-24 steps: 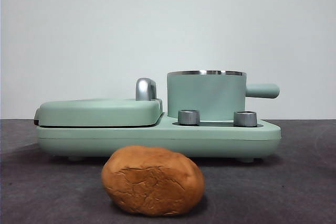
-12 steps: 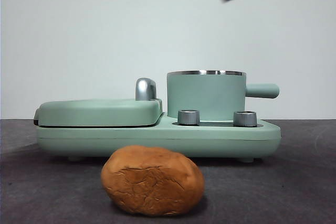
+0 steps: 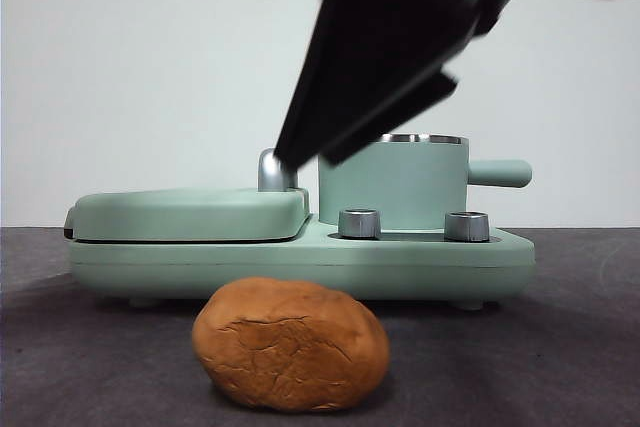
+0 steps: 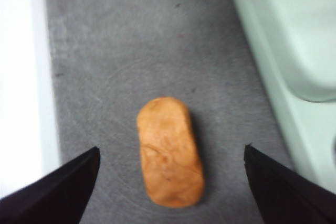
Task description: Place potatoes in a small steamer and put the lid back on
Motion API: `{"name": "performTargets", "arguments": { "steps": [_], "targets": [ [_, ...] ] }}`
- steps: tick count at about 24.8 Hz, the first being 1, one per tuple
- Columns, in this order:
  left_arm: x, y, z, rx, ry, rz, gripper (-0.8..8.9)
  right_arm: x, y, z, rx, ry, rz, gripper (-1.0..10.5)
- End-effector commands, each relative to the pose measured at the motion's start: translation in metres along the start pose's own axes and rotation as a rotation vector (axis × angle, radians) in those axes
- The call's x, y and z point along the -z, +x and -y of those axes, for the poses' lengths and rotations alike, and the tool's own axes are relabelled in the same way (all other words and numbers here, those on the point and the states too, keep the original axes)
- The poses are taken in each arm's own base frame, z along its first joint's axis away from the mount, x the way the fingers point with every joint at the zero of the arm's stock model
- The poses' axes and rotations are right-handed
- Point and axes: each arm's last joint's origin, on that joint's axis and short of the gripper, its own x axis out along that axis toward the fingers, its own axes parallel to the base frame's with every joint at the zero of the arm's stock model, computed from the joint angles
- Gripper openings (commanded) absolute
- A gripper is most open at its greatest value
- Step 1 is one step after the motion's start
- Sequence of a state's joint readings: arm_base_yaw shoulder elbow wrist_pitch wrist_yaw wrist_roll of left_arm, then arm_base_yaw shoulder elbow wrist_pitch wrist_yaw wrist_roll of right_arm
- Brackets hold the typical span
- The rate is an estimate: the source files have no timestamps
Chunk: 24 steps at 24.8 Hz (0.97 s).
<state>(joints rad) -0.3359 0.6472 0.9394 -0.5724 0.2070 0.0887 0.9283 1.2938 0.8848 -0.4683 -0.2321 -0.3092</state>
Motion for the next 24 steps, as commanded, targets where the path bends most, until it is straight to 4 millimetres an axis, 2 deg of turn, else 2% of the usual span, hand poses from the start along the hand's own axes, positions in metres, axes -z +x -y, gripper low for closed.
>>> {"name": "performTargets", "arguments": {
  "steps": [1,9,15,17,21,24],
  "targets": [
    [-0.008,-0.004,0.000,-0.003,0.008,0.052,0.10,-0.005,0.015,-0.004,-0.023,-0.016,-0.017,4.3],
    [-0.008,-0.004,0.000,-0.004,0.008,0.053,0.10,0.003,0.055,-0.004,-0.019,-0.020,-0.120,4.3],
    [-0.008,-0.004,0.000,-0.004,0.008,0.053,0.10,0.009,0.071,-0.001,0.016,-0.017,-0.174,4.3],
    [-0.008,-0.004,0.000,-0.004,0.008,0.053,0.10,0.011,0.075,-0.001,0.011,-0.015,-0.188,3.9],
    [-0.008,-0.004,0.000,-0.004,0.008,0.053,0.10,0.011,0.076,-0.001,0.013,0.002,-0.188,2.1],
    [-0.008,-0.004,0.000,-0.004,0.008,0.053,0.10,0.008,0.068,-0.001,0.022,0.010,-0.163,1.9]
  ]
}}
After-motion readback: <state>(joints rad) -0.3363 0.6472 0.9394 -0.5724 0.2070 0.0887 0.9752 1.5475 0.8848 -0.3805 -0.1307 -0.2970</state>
